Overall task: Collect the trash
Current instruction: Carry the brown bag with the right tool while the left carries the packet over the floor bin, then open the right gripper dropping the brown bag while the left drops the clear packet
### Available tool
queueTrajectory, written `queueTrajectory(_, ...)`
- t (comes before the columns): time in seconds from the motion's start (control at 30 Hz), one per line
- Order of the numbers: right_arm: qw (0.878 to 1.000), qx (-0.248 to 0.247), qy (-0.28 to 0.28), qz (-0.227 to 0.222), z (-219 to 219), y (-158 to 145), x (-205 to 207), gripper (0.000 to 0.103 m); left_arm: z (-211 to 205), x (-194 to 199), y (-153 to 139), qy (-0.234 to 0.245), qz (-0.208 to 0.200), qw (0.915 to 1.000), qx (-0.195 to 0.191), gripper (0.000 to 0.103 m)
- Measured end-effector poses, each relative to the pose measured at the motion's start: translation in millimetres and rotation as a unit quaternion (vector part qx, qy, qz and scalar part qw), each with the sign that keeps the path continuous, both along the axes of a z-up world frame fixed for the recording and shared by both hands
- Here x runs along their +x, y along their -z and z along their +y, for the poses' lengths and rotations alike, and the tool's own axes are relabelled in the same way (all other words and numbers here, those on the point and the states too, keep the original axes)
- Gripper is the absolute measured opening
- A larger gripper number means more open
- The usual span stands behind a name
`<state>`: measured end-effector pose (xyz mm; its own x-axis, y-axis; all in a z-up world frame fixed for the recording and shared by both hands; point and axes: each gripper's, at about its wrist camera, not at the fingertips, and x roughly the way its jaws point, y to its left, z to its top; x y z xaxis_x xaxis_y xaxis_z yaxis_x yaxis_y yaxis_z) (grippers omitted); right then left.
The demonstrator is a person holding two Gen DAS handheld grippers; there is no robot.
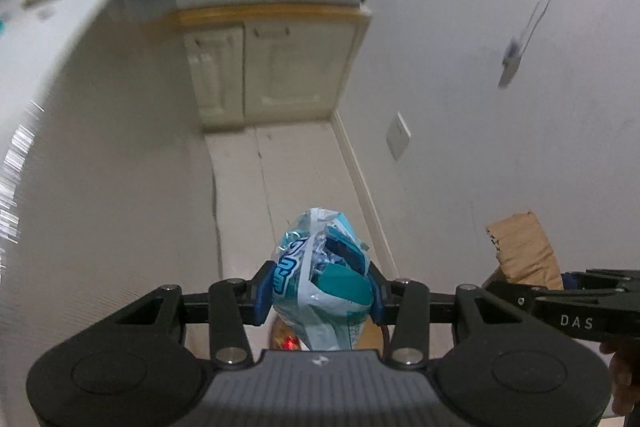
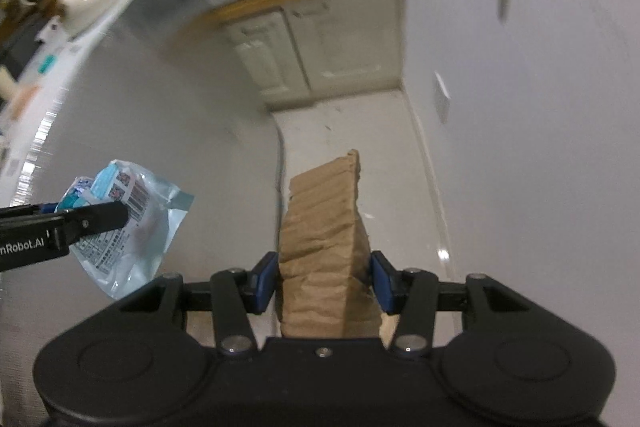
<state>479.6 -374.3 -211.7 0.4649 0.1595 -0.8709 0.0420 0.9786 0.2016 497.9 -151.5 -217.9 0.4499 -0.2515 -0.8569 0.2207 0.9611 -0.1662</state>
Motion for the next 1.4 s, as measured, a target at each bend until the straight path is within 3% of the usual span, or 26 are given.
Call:
queueTrajectory(0.3,0.997,-0.005,0.046,0.067,-34,115,-1,0.050,-29,23,121,-0.001,0.062,0.9980,-0.008,0.046)
queueTrajectory(0.57,0.994,0.007,0.044,0.102,-24,226,14,0.051,-38,34,230,-0.034,0.103,0.9940,-0.014,0.046)
queueTrajectory(0.73,0.992,0.017,0.040,0.121,-14,286,25,0.051,-39,41,280,-0.040,0.121,0.9918,-0.010,0.046)
queueTrajectory(1.07,0.989,0.019,0.021,0.146,-2,374,47,0.054,-17,45,332,-0.055,0.136,0.9891,-0.008,0.046)
queueTrajectory(1.13,0.990,0.016,0.018,0.138,1,381,54,0.063,-13,44,337,-0.055,0.137,0.9890,-0.011,0.046)
queueTrajectory(1.3,0.991,0.005,0.029,0.134,-3,390,52,0.071,-7,40,348,-0.053,0.146,0.9878,-0.012,0.046)
queueTrajectory(1.4,0.990,0.003,0.035,0.136,-4,392,47,0.086,-9,39,349,-0.051,0.147,0.9878,-0.010,0.046)
